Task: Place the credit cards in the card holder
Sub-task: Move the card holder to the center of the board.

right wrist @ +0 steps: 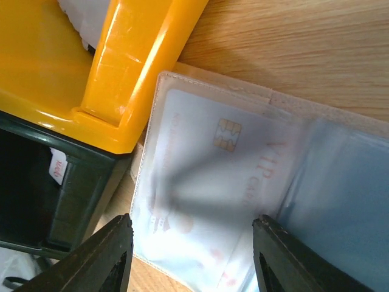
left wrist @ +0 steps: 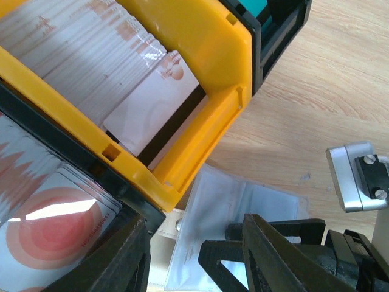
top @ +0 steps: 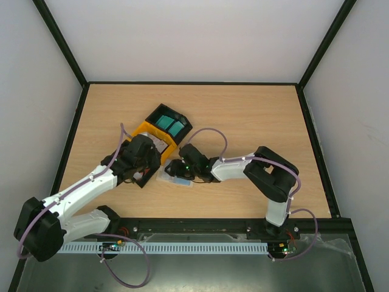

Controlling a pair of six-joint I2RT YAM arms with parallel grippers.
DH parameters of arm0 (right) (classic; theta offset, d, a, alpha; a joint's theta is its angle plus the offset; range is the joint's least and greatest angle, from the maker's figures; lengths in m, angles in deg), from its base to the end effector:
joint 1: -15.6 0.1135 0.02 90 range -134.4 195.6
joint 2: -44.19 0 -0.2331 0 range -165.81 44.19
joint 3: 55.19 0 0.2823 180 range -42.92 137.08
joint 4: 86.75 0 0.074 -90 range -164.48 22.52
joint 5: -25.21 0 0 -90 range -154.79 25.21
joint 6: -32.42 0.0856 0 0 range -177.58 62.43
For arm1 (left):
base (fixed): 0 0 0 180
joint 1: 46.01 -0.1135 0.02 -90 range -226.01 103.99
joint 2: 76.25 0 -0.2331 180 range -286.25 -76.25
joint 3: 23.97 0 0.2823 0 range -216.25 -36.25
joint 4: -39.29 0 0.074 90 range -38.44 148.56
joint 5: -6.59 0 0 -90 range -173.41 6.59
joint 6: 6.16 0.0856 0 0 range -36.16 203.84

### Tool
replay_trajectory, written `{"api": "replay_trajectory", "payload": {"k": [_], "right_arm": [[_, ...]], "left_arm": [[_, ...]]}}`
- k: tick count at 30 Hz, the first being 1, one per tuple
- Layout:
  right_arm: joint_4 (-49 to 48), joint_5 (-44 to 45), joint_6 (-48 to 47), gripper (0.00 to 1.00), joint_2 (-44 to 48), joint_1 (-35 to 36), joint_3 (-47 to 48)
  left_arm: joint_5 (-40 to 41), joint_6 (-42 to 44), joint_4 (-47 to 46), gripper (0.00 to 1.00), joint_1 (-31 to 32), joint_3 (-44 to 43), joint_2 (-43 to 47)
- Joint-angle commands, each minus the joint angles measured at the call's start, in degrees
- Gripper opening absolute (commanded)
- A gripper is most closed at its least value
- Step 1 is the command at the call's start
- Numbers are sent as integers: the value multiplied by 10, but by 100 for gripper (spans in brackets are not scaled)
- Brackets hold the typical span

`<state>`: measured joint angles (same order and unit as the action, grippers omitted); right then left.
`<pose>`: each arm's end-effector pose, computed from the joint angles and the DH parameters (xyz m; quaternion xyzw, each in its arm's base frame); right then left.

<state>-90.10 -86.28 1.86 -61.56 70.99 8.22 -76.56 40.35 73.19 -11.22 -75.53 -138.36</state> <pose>0.2078 0.3564 0.0510 -0.0489 0.8890 0.4471 0.0860 0.2538 -0.1639 0.1565 -0.0929 0.9160 -0.2012 0.3345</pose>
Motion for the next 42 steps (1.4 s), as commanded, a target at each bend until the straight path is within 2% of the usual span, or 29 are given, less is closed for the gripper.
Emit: {"api": "replay_trajectory", "payload": {"k": [1,6,19,29,33,39,42], "right_arm": [[100,69,-37,54,19,4,-6],[174,114,-57,54,37,4,-29],[303,235,-75,55,182,-5,-107],[354,322,-46,55,293,-2,-81],[375,349,-48,55,258,10,-76],[382,386,-59,54,204,13,-64],[377,391,-77,57,175,15,-55]], "left_arm": [[-36,18,-12,46,-2,12,9],[-51,24,-15,54,-3,6,13],[-97,38,-14,69,-6,-15,14],[-37,52,47,85,-10,-51,13],[-14,44,71,84,-33,-56,13],[-22,42,83,74,-88,-44,19],[-32,48,83,72,-120,-33,17]]}}
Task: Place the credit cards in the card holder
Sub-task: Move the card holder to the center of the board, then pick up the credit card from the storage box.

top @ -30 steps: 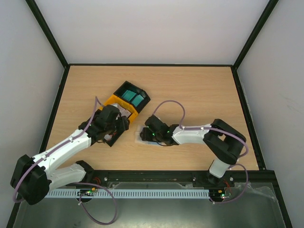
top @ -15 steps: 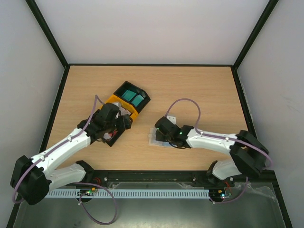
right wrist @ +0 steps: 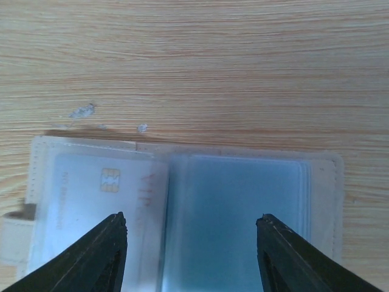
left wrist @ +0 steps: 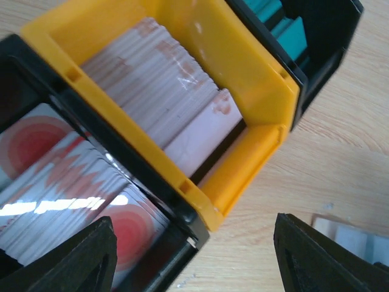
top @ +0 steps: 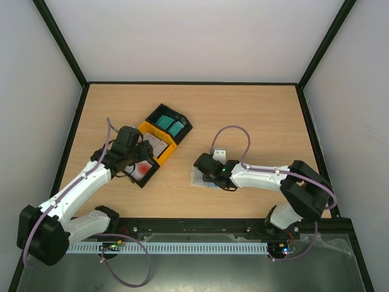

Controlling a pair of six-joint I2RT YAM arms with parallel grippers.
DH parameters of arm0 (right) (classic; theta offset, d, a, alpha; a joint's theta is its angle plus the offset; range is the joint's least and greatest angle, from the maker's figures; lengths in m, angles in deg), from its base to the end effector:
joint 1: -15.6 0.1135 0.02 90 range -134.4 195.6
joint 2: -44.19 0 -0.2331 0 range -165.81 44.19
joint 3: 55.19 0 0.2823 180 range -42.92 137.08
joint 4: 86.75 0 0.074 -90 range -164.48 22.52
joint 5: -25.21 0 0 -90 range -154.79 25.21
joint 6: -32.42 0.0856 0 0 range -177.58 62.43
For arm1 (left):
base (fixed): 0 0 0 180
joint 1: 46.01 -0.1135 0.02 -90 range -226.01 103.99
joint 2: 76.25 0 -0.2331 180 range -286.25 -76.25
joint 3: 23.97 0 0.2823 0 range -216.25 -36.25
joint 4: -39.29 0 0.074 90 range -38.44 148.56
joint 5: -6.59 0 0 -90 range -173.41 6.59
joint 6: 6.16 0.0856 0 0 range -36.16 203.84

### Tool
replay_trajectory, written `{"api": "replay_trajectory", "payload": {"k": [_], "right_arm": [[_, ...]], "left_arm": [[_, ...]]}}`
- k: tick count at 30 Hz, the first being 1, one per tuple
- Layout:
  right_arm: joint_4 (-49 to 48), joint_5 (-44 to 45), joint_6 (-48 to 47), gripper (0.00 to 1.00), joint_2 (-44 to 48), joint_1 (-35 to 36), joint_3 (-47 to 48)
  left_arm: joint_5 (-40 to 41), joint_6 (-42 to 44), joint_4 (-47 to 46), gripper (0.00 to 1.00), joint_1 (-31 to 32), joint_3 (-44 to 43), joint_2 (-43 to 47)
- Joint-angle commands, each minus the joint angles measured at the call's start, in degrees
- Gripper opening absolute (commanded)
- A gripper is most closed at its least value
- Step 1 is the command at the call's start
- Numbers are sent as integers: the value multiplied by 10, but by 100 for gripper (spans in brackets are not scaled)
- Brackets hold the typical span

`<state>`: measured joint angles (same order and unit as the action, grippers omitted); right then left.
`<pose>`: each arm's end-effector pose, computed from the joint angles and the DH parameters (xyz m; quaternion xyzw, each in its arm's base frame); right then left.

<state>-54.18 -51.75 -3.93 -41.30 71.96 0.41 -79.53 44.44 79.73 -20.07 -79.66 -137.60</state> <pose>0.1929 0.2550 0.0656 0.0042 0.9653 0.1305 0.2260 0.2720 -0.1259 0.1754 -0.1212 0.9191 -0.1752 0.3314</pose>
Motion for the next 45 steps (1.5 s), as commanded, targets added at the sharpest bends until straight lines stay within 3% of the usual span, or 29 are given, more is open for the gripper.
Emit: {"api": "replay_trajectory", "payload": {"k": [1,7,12,14,17,19,31,45], "right_arm": [[16,47,-27,57,-39,7,26],[22,46,-47,59,-90,7,34],[36,66,-48,58,-51,7,45],[33,68,-54,59,-21,5,55],[19,51,-66,58,4,0,66],[1,27,-74,58,12,-3,67],[-167,-186,-79,57,-35,-4,49],[-254,-295,-87,55,-205,8,165]], "left_arm": [[-8,10,17,72,-43,11,7],[-24,32,23,72,-87,15,-24],[-1,44,43,69,-92,16,-62],[-8,44,44,62,-92,15,-86],[-25,43,41,44,-91,18,-130],[-25,42,39,39,-90,21,-146],[-62,45,26,47,-80,33,-166],[-81,40,34,32,-54,31,-153]]}}
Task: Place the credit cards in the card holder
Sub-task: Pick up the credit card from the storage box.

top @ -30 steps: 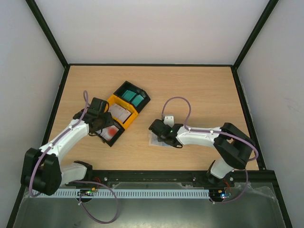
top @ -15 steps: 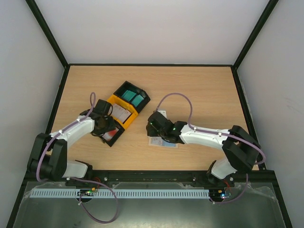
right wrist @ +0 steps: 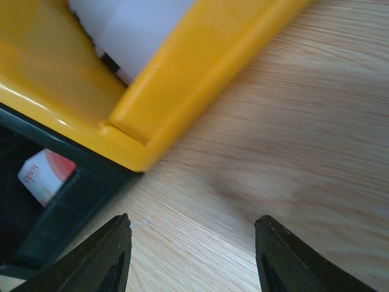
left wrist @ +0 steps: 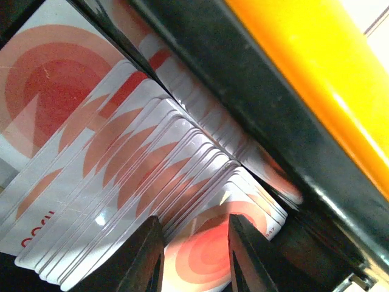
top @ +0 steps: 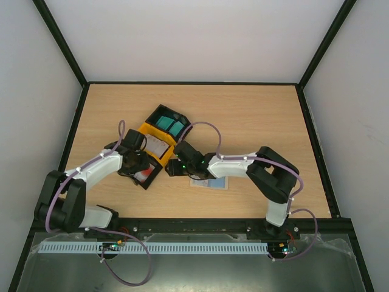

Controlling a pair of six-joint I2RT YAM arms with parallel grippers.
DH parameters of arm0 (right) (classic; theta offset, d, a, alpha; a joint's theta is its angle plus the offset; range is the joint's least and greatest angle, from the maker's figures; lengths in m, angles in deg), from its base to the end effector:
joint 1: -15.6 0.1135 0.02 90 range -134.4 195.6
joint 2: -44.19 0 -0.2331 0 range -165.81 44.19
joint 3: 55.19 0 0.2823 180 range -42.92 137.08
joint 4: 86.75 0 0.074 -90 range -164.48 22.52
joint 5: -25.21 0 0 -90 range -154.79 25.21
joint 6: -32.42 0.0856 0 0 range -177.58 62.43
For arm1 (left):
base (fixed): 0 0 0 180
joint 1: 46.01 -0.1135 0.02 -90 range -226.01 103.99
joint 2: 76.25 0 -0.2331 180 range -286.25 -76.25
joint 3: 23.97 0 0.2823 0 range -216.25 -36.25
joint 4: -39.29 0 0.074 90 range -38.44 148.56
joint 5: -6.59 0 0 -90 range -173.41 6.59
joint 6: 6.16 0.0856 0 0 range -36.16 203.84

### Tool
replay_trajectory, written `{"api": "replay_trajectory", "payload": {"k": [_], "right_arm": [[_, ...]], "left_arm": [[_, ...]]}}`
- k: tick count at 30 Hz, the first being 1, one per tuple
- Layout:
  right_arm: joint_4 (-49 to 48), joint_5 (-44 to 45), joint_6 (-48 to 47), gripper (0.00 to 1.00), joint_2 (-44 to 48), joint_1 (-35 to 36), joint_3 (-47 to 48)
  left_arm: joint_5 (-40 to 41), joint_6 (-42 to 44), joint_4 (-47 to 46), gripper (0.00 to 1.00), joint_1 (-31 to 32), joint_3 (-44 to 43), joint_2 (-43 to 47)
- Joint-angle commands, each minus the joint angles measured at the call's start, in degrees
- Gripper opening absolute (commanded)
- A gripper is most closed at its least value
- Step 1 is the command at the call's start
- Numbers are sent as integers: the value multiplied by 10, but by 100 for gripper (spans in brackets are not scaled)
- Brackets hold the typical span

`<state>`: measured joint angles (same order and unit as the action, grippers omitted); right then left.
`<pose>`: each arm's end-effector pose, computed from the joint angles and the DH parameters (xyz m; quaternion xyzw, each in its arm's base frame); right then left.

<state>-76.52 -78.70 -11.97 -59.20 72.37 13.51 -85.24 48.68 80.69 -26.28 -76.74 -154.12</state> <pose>0.2115 0.3604 0.0687 -0.1353 0.9080 0.3666 0.1513 0.2723 -0.1006 0.0753 -0.1282 0.9705 -0.1077 0.1735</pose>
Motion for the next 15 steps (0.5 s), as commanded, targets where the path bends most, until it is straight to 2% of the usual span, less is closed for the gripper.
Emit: {"api": "replay_trajectory", "payload": {"k": [1,15], "right_arm": [[-28,-27,-8,54,-33,5,41],[-35,-40,-1,53,-82,5,64]], "left_arm": [[-25,-3,27,31,9,0,15],[-97,6,53,25,27,-17,56]]}}
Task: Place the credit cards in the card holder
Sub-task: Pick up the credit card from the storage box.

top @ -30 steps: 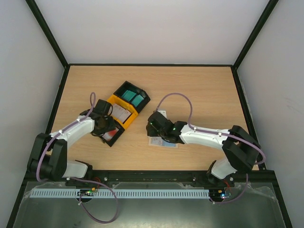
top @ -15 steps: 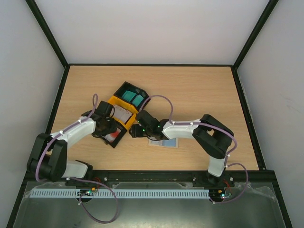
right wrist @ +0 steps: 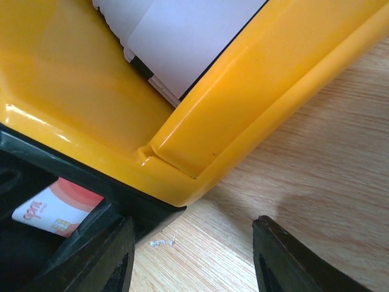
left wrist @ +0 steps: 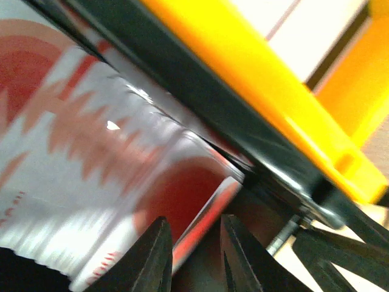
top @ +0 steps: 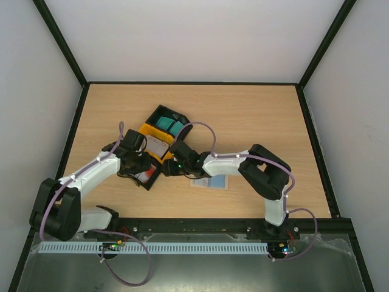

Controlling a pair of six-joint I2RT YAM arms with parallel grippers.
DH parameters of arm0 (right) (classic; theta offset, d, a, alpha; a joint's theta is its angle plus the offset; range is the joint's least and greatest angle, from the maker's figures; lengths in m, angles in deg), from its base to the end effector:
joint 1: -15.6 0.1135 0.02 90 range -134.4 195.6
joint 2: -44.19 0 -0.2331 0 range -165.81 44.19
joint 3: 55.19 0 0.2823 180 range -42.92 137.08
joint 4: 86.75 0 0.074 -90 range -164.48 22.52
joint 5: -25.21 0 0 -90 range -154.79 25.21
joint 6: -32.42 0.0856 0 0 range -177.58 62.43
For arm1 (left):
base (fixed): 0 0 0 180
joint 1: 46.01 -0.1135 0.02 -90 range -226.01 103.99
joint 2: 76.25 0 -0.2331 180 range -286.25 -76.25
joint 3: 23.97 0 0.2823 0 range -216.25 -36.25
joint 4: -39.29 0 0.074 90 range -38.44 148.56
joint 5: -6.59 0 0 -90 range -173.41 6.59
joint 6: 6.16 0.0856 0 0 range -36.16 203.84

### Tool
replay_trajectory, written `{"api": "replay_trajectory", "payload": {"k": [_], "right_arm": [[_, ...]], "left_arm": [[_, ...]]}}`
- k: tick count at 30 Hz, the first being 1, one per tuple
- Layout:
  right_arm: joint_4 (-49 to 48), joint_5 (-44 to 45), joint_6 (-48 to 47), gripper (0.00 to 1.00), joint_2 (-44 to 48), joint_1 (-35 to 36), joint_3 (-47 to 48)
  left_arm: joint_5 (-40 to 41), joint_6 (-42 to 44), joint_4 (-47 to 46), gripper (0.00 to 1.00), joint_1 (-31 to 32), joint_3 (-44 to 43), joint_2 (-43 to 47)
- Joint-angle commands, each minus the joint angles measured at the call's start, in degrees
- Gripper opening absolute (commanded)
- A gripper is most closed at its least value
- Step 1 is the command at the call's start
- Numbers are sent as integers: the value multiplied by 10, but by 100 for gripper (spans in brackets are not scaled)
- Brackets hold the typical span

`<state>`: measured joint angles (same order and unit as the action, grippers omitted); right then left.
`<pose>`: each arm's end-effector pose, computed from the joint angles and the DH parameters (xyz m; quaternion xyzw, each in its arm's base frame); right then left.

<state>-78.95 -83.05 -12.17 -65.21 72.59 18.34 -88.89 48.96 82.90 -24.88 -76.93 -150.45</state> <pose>0.2164 0.3823 0.0607 -0.1537 0.8968 0.3941 0.1297 0.2651 -0.1112 0.0914 -0.1064 0.9691 -0.1433 0.1701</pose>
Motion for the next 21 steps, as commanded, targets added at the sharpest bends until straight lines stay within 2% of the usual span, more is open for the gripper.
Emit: {"api": "replay_trajectory", "payload": {"k": [1,7,12,21], "right_arm": [[-11,3,1,53,-23,2,16],[-18,-3,5,53,-26,2,15],[-25,-8,7,53,-25,2,13],[-28,1,12,53,-7,2,1]], "left_arm": [[-64,3,34,25,14,-16,22],[-83,2,48,25,22,-17,25],[-39,3,64,27,41,-31,15],[-56,-2,53,31,47,-25,20]]}}
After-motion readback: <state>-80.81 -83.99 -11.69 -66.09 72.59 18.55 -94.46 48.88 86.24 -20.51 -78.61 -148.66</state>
